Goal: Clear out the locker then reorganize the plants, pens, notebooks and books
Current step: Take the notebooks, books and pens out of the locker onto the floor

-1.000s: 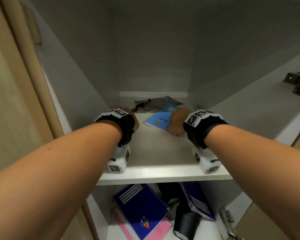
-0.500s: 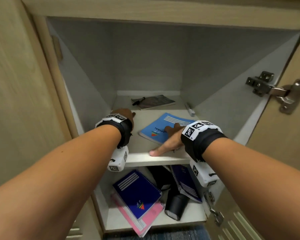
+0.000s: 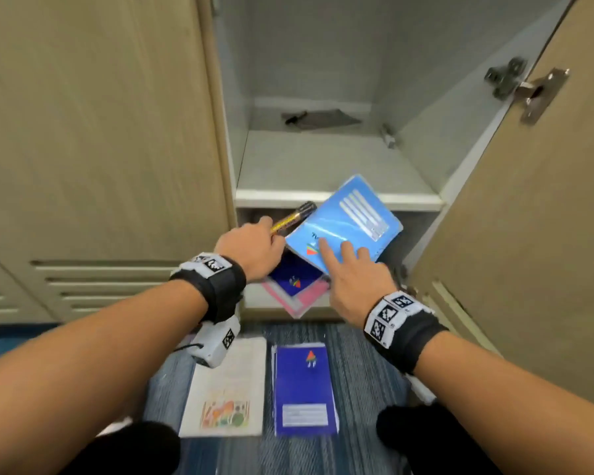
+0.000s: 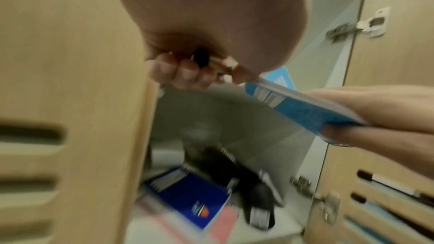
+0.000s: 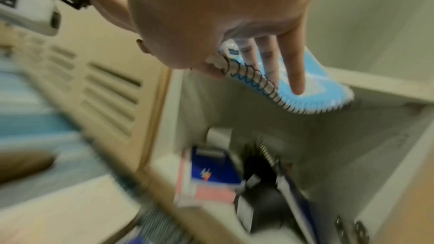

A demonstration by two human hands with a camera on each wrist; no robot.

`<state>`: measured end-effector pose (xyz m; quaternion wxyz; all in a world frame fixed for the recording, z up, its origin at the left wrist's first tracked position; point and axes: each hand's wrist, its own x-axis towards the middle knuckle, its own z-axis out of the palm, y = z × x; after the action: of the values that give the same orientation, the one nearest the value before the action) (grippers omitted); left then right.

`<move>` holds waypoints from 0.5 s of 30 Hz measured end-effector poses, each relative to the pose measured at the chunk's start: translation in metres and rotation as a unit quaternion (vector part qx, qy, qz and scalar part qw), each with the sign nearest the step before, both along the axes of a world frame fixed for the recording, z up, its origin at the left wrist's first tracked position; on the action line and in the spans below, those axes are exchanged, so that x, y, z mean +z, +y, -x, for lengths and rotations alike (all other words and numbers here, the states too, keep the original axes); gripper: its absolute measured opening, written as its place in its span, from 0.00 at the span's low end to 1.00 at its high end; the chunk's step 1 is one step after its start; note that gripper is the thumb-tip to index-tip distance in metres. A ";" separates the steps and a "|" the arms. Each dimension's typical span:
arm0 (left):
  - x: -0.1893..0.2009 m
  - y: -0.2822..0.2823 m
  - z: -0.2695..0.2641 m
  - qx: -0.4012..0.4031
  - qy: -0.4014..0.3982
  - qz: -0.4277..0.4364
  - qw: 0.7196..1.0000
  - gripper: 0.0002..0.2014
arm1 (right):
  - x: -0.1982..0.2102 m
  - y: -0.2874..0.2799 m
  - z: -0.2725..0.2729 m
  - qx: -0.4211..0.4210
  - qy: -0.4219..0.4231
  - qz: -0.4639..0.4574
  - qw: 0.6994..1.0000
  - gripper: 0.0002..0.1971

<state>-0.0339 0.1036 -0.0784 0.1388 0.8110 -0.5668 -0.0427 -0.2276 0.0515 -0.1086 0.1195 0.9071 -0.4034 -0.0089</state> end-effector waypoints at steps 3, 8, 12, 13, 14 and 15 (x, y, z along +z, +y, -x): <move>-0.062 0.042 -0.010 -0.035 0.040 -0.040 0.998 0.10 | -0.038 0.031 0.007 0.042 0.024 -0.105 0.993 0.35; -0.163 0.085 -0.017 -0.018 0.069 -0.217 0.974 0.17 | -0.103 0.066 0.016 0.030 0.099 -0.284 0.953 0.20; -0.217 0.090 -0.009 0.025 0.082 -0.282 0.955 0.19 | -0.143 0.073 0.017 0.011 0.117 -0.294 0.949 0.28; -0.226 0.088 -0.008 0.040 0.083 -0.292 0.952 0.19 | -0.150 0.070 0.015 0.003 0.101 -0.287 0.953 0.30; -0.233 0.085 -0.007 0.054 0.086 -0.297 0.950 0.19 | -0.156 0.066 0.013 -0.007 0.082 -0.284 0.955 0.32; -0.241 0.082 -0.007 0.066 0.093 -0.301 0.947 0.20 | -0.161 0.063 0.010 -0.014 0.067 -0.280 0.958 0.33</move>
<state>-0.0270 0.1857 -0.3196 -0.0571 0.8431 -0.4570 -0.2777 -0.2378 0.1150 -0.2698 -0.1130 0.8960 -0.3881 -0.1837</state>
